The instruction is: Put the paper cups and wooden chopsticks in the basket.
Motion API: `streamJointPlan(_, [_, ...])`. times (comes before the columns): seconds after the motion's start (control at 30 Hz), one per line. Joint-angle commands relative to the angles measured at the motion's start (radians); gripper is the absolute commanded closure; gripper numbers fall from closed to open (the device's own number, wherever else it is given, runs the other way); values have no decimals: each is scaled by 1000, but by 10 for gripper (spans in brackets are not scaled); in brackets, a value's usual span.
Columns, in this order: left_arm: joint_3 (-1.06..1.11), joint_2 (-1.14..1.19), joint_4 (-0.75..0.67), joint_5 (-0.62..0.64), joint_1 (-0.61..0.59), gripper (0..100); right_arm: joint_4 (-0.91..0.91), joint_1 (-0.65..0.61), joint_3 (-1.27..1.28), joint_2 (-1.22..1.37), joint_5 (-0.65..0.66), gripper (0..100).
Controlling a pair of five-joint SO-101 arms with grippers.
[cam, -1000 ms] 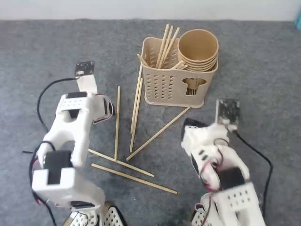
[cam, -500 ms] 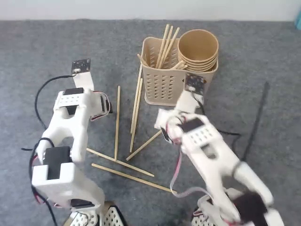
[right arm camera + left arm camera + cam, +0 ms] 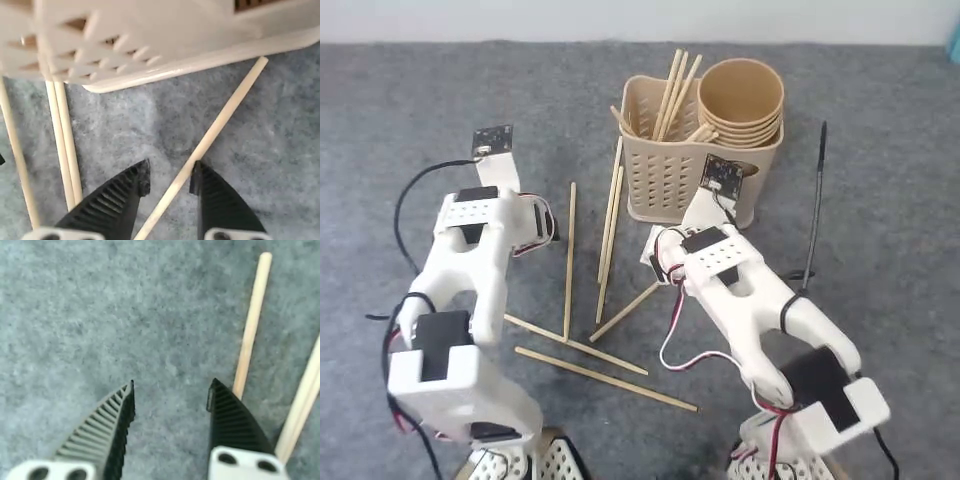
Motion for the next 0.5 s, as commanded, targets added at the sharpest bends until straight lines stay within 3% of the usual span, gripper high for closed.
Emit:
streamJointPlan(0.0, [-41, -6, 3, 2, -2, 775, -13, 7, -48, -7, -44, 874])
streamJointPlan(0.47, [-41, -6, 3, 0, -2, 775, 77, 13, -28, 39, -20, 879])
